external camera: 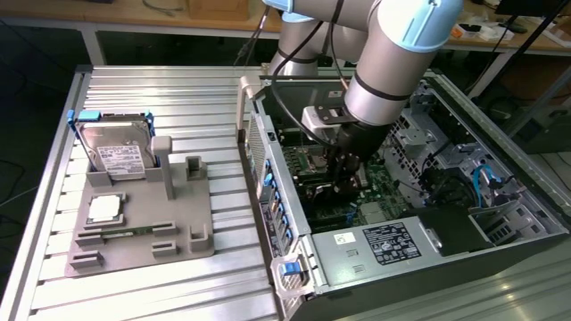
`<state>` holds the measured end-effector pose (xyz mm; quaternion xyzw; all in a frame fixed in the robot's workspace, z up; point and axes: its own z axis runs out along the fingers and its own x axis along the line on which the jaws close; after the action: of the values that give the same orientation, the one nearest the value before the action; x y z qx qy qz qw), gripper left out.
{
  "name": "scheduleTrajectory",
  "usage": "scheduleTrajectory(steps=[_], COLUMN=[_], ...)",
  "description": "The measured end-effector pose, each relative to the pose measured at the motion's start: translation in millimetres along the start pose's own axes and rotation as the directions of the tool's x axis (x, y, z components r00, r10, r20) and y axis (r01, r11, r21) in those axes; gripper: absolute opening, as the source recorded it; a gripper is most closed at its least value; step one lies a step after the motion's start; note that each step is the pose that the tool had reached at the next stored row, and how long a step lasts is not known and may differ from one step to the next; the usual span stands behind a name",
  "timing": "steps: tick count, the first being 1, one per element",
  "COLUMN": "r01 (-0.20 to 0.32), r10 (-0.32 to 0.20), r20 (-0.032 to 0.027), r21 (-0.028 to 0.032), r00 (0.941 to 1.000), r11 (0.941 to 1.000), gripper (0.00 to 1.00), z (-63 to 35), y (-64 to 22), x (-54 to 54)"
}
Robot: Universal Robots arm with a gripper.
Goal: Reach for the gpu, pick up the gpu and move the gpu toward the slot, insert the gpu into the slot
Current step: 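Insert the gpu into the slot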
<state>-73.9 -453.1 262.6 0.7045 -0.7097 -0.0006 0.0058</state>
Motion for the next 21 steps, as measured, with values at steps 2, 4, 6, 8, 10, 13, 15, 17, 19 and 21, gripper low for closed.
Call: scheduleTrajectory(steps=[2,4,6,8,10,13,15,17,19,21], r01=[0.000,0.000,0.000,0.000,0.000,0.000,0.000,0.000,0.000,0.000], r10=[0.000,0.000,0.000,0.000,0.000,0.000,0.000,0.000,0.000,0.000], r20=[0.0000,0.0000,0.0000,0.0000,0.0002,0.0001,0.0001,0.0001,0.0000,0.0000], r21=[0.0002,0.0003,0.0004,0.0006,0.0007,0.0006,0.0006,0.0006,0.0006,0.0006], r00=[1.0000,1.0000,1.0000,1.0000,1.0000,1.0000,1.0000,1.0000,1.0000,1.0000], r11=[1.0000,1.0000,1.0000,1.0000,1.0000,1.0000,1.0000,1.0000,1.0000,1.0000], gripper=[0.34,0.34,0.34,0.34,0.34,0.26,0.20,0.11,0.11,0.11], z=[-3.5,-7.2,-10.9,-14.2,-15.1,-15.1,-15.2,-15.2,-15.2,-15.2], y=[0.0,0.1,0.1,0.1,0.1,0.2,0.1,0.1,0.1,0.1], x=[0.0,0.1,0.1,0.1,0.1,0.1,0.1,0.1,0.1,0.1])
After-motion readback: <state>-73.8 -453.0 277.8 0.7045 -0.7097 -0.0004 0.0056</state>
